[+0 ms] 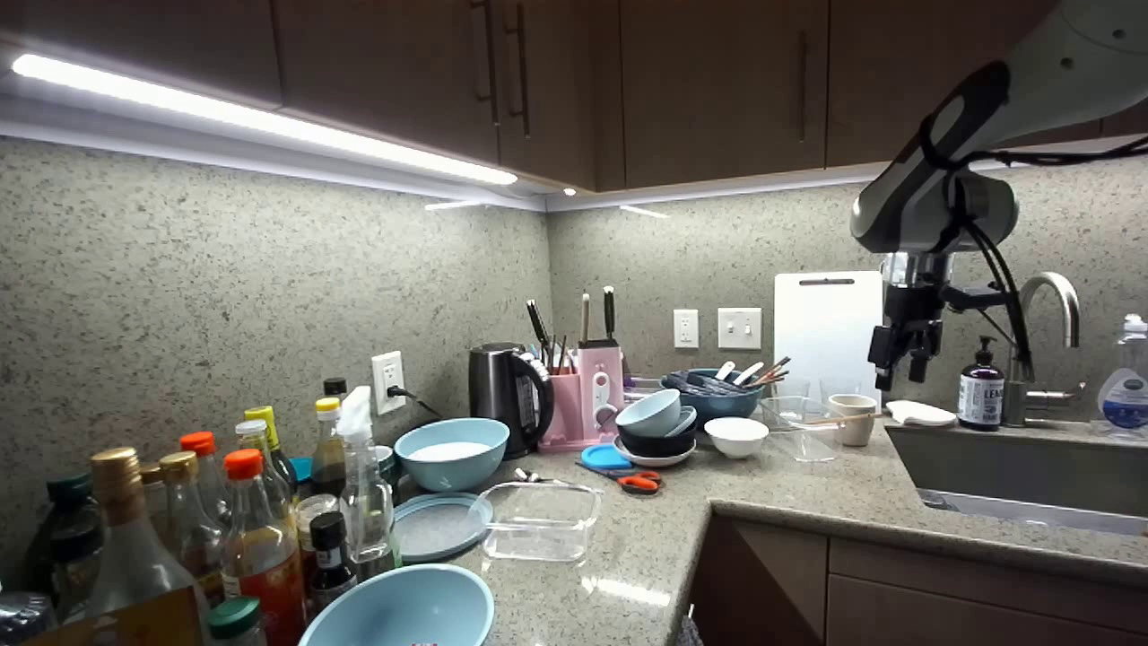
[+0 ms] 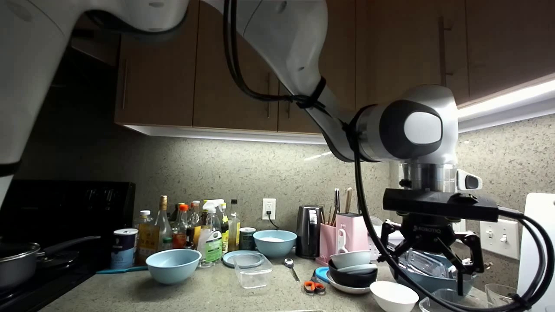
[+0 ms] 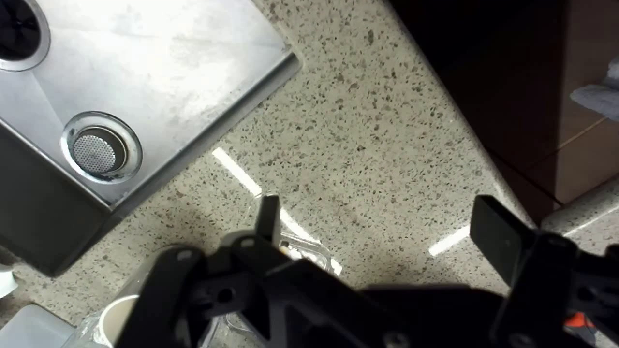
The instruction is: Remove one stick from the clear lunchbox on the right and put it in the clear lunchbox on the left
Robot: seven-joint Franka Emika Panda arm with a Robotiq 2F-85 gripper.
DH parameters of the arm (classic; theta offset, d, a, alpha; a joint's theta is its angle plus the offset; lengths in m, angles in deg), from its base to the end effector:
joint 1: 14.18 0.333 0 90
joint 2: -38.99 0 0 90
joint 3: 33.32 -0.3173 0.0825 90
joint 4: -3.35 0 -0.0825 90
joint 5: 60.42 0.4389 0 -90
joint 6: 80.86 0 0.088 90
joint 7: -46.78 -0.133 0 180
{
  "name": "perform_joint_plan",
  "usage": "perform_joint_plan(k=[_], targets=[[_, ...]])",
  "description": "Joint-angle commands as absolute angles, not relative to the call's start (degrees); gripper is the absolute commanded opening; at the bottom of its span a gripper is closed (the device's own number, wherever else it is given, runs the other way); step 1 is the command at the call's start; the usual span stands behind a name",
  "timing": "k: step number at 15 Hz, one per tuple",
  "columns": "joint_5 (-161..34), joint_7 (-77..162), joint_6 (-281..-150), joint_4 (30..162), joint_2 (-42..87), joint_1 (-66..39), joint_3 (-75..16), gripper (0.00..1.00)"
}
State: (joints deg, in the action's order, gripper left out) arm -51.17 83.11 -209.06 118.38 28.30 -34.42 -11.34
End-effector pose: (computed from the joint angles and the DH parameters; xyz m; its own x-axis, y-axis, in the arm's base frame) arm 0.4804 -0.4210 0.3196 0.9783 -0.1899 0.0830 -0.1891 -0.9818 -0.0171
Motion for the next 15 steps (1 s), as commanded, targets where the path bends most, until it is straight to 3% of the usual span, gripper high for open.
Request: perform_joint_plan(k=[1,9,15], targets=[[-50.80,83.67,-209.11,111.57,22.33,-37.56,-13.75,1.00],[-56.30,91.62,-204.85,100.24,12.82,-42.24,-17.96,1.00],[-55.94,88.60,-206.89,100.44,12.18,-42.29,-18.50,1.00]])
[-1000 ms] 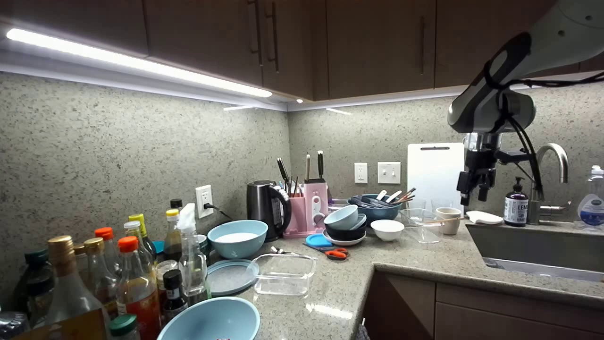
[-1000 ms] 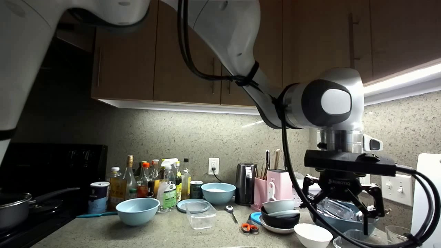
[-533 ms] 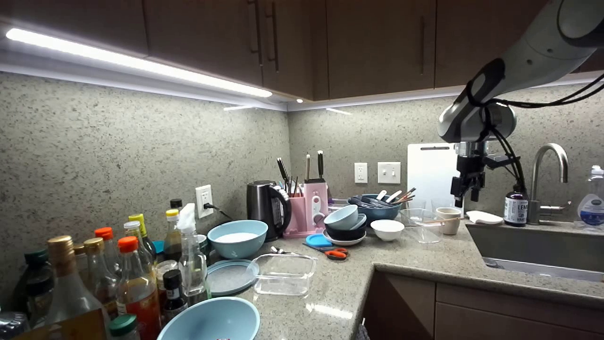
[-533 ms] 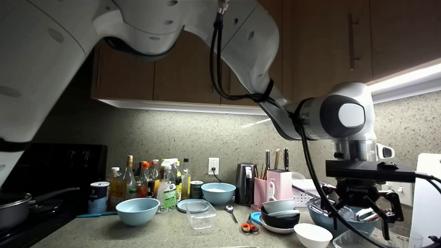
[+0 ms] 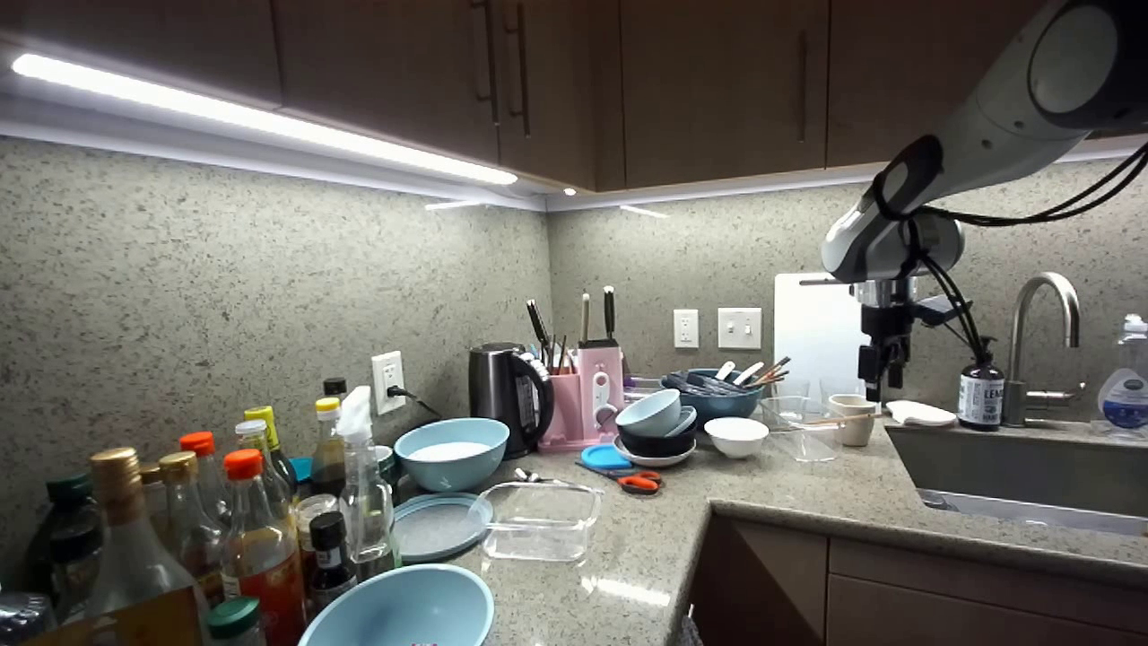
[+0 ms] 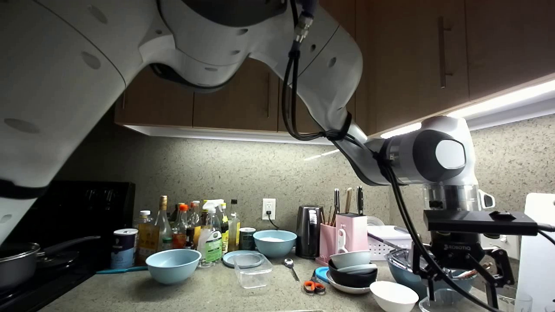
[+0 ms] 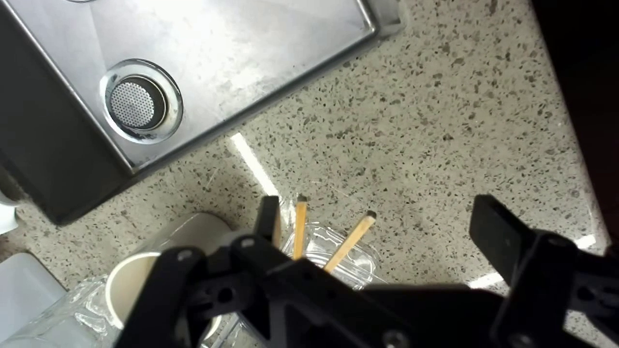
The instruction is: Remove one stick from the clear lunchbox on the right and put it in the clear lunchbox on the left
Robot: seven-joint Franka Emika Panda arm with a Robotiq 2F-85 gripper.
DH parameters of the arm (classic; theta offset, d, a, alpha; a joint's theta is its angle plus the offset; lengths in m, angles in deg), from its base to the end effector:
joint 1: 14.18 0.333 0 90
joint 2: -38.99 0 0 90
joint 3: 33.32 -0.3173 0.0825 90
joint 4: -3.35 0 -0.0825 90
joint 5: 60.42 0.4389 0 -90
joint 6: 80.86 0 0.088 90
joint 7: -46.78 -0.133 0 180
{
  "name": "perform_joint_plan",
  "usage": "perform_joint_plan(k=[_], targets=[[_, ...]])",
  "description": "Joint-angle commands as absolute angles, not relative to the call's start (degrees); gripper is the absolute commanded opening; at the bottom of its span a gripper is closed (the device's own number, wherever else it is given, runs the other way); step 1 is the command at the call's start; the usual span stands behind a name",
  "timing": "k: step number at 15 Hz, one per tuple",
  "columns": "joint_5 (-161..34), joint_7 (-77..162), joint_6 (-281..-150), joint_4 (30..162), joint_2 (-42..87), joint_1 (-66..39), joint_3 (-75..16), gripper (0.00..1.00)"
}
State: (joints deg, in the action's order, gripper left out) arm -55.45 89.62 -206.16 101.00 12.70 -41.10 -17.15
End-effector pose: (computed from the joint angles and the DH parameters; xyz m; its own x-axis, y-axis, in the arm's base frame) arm 0.5363 -0.4756 0.2847 0.9997 -0.0228 -0.0026 -0.0225 -0.9975 0.0669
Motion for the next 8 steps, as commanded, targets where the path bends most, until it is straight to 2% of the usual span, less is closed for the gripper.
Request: perform_joint_plan(k=[1,8], targets=[[-55.98,88.17,-206.33,99.21,10.97,-42.32,-18.66,1.00],[-56.80,88.93,-206.35,95.63,6.92,-42.65,-19.76,1.00]])
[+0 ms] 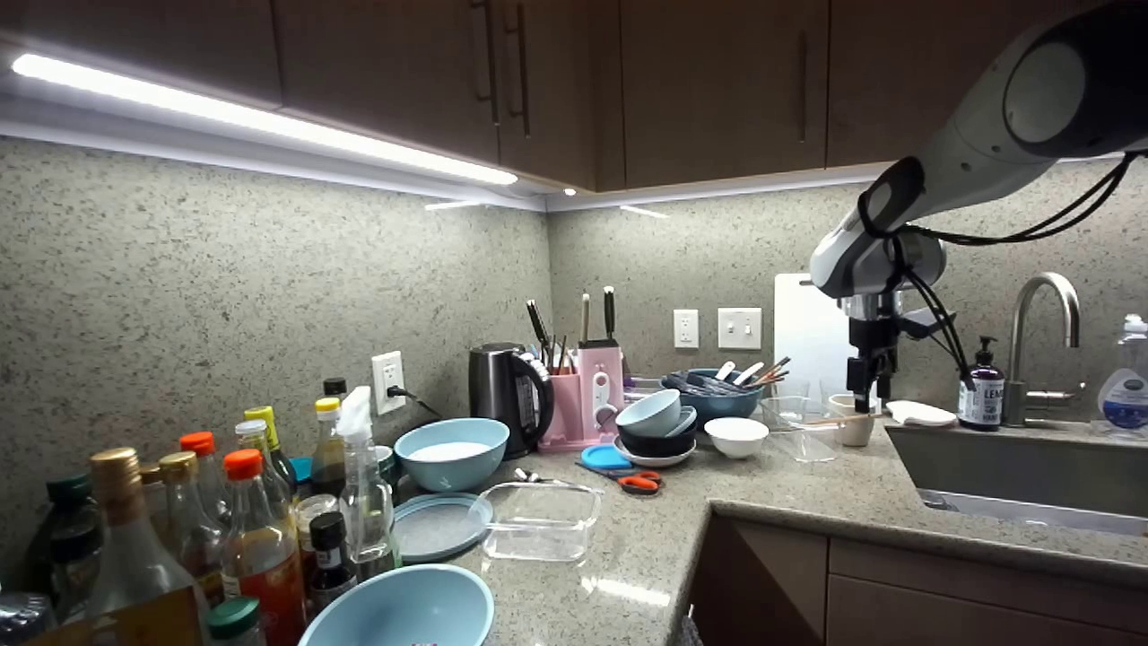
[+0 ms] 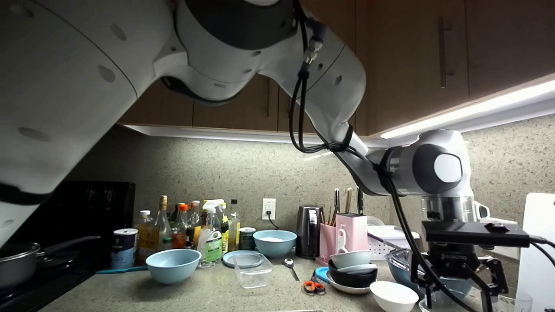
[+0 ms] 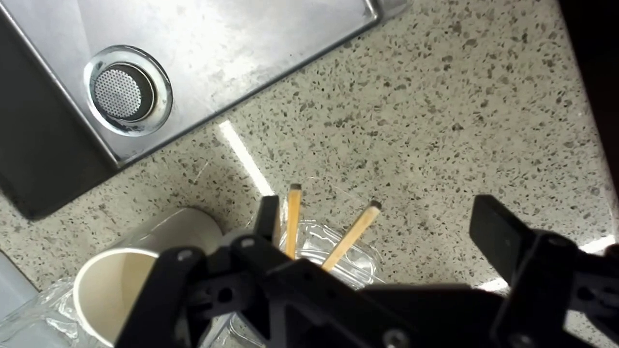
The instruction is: Remove one stick from the clear lunchbox on the right and put it in the clear lunchbox on the left
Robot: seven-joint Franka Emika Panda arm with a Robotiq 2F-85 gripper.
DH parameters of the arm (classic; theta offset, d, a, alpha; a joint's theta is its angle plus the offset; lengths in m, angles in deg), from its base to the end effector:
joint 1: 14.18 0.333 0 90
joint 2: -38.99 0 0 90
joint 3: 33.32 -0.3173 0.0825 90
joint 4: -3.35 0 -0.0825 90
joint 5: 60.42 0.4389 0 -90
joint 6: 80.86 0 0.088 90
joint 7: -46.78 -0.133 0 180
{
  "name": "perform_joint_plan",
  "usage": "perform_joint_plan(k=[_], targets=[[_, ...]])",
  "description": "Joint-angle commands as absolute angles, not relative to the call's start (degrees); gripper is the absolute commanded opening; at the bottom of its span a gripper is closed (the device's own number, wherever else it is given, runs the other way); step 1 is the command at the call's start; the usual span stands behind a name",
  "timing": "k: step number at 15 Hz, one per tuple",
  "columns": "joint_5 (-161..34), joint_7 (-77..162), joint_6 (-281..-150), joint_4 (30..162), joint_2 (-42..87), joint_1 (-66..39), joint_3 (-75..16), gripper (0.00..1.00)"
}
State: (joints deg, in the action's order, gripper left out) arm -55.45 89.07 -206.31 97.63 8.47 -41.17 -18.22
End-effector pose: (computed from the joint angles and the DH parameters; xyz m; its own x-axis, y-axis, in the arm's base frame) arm 0.5560 -0.4738 0.2610 0.9998 -0.0094 -0.0177 -0.0083 -0.9978 0.0658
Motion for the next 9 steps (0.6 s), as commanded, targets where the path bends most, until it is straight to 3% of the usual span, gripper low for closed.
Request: perform_joint_plan(k=[1,9], targets=[[-57.18,89.03,-206.77,95.26,6.41,-42.59,-19.80,1.00],[-58.84,89.58,-205.39,89.14,1.14,-43.70,-20.79,1.00]])
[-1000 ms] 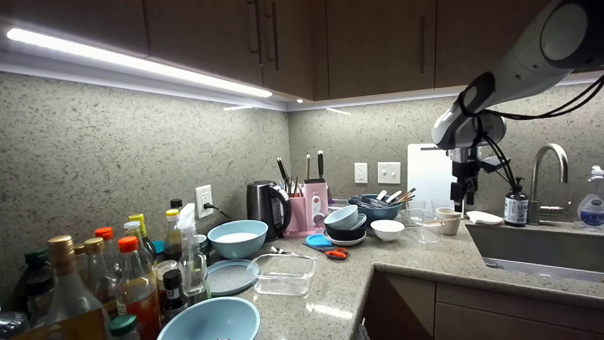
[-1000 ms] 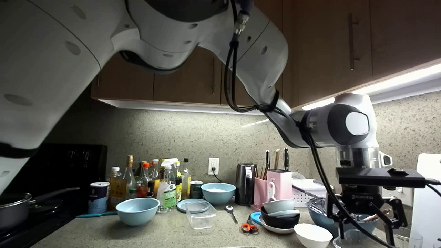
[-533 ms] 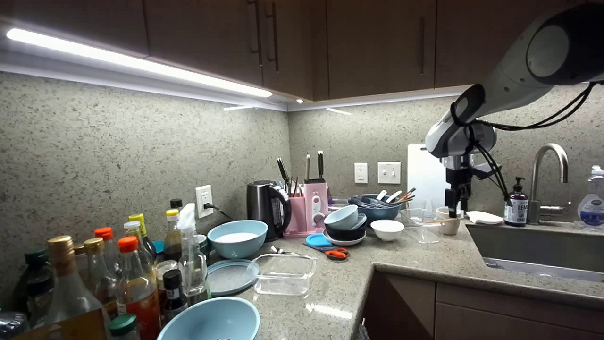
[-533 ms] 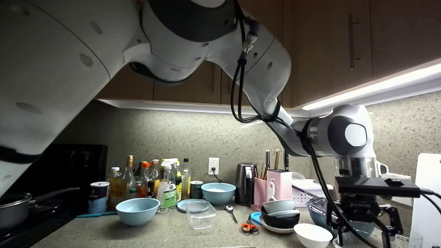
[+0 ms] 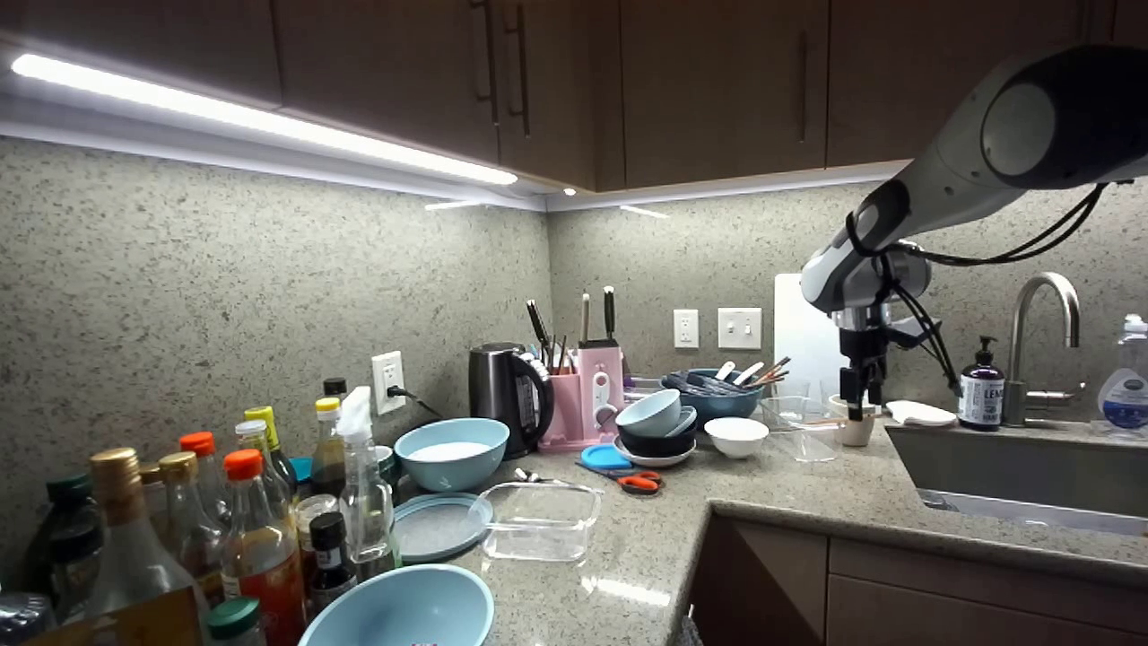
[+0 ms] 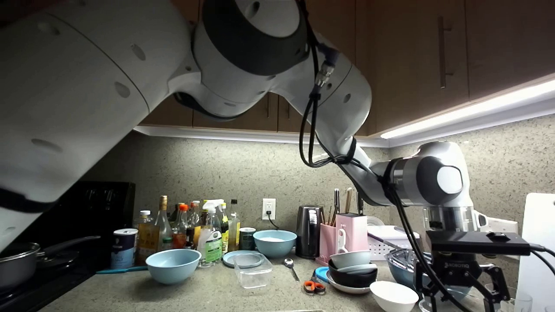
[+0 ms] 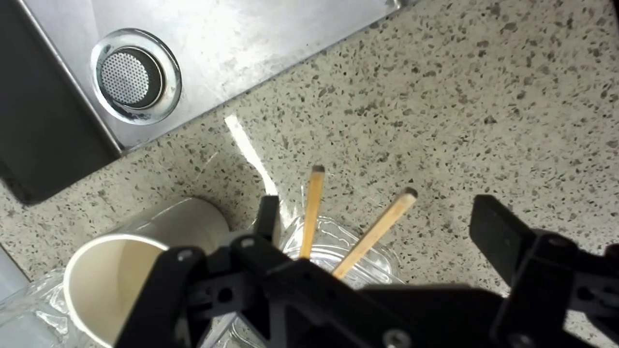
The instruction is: Remove one stick from the clear lunchbox on the right and put it in the clear lunchbox on the left
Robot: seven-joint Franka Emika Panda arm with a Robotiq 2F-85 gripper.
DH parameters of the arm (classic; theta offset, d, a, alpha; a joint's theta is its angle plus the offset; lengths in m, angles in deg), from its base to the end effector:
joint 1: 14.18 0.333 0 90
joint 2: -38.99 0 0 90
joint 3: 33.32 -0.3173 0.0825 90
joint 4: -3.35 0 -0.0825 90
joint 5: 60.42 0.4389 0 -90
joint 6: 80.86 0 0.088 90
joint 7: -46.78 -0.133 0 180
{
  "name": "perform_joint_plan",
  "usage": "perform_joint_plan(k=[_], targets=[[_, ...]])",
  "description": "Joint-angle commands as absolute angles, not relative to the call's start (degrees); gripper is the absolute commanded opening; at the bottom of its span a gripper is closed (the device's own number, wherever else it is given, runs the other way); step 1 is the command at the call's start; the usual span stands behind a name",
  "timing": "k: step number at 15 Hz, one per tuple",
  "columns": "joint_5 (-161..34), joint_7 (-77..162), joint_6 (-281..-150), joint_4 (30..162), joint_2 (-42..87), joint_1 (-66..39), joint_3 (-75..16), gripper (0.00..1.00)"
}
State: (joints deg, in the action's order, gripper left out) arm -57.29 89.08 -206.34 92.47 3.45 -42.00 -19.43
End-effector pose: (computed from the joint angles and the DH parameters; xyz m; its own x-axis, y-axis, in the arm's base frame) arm 0.5756 -0.4821 0.2408 0.9989 0.0232 -0.0401 0.0268 -0.9955 0.0912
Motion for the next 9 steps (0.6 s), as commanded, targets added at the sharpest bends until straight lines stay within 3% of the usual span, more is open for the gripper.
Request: perform_joint_plan(k=[1,3,4,5,9], targets=[[-59.01,89.57,-205.23,88.38,0.52,-43.83,-20.88,1.00],[-59.22,89.66,-204.85,87.04,-0.56,-44.17,-21.18,1.00],[-59.37,89.70,-204.66,86.38,-1.06,-44.31,-21.29,0.84],[-59.52,89.66,-204.46,85.78,-1.48,-44.43,-21.37,0.74],[-59.97,89.06,-203.81,83.94,-2.51,-44.71,-21.54,0.47]])
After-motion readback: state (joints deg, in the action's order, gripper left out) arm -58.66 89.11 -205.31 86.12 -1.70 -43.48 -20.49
